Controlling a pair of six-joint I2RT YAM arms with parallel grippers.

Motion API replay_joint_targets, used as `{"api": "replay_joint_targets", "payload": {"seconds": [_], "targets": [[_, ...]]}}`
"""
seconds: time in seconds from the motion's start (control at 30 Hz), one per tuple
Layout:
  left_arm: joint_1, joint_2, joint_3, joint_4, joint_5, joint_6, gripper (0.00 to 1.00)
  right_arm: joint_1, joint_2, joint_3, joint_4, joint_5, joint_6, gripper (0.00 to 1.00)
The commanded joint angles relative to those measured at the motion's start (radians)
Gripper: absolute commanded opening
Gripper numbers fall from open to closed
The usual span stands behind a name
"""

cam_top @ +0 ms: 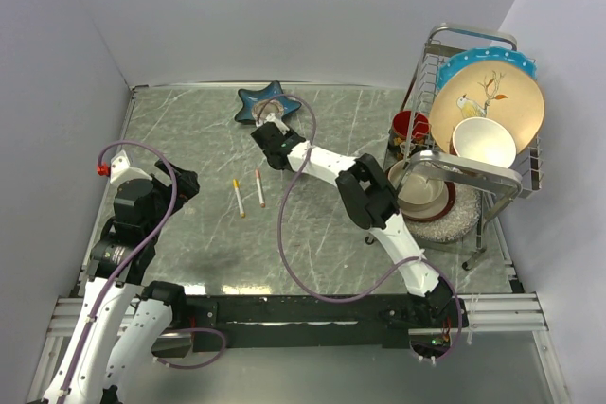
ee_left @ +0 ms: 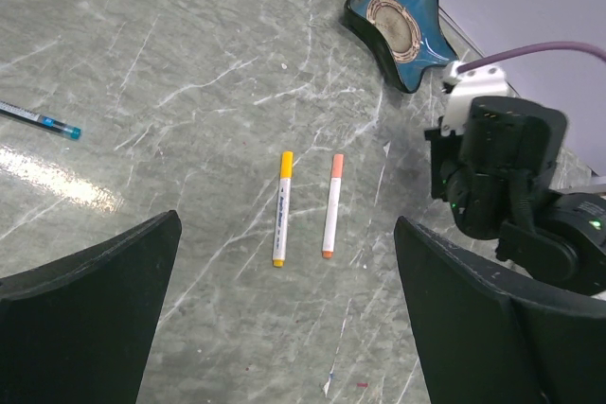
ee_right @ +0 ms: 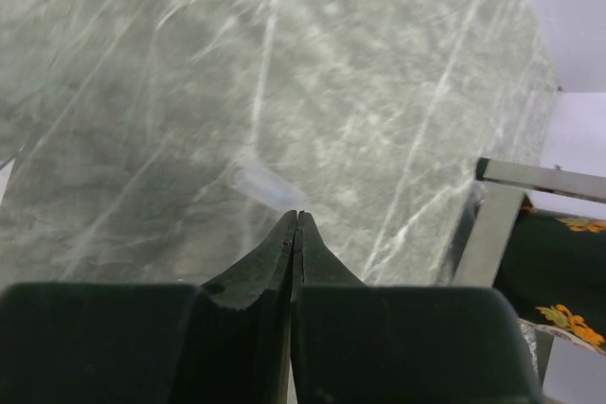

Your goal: Insert the pens into the pen caps

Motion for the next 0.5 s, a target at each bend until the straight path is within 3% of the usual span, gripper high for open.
{"api": "replay_joint_targets", "payload": {"seconds": [0.0, 0.2, 0.47], "targets": [[-0.001, -0.005, -0.008, 0.047, 0.002, 0.018, 0.99, -0.031, -0.095, -0.007, 0.121, 0.076, -0.033, 0.02], [-0.001, -0.006, -0.009, 0.050, 0.007, 0.019, 0.99, -0.045, 0.011, 0.102, 0.130, 0.130, -0.149, 0.01], [-0.001, -0.003, -0.008, 0.052, 0.010, 0.021, 0.99, -0.069, 0.041, 0.124, 0.080, 0.076, -0.147, 0.01]]}}
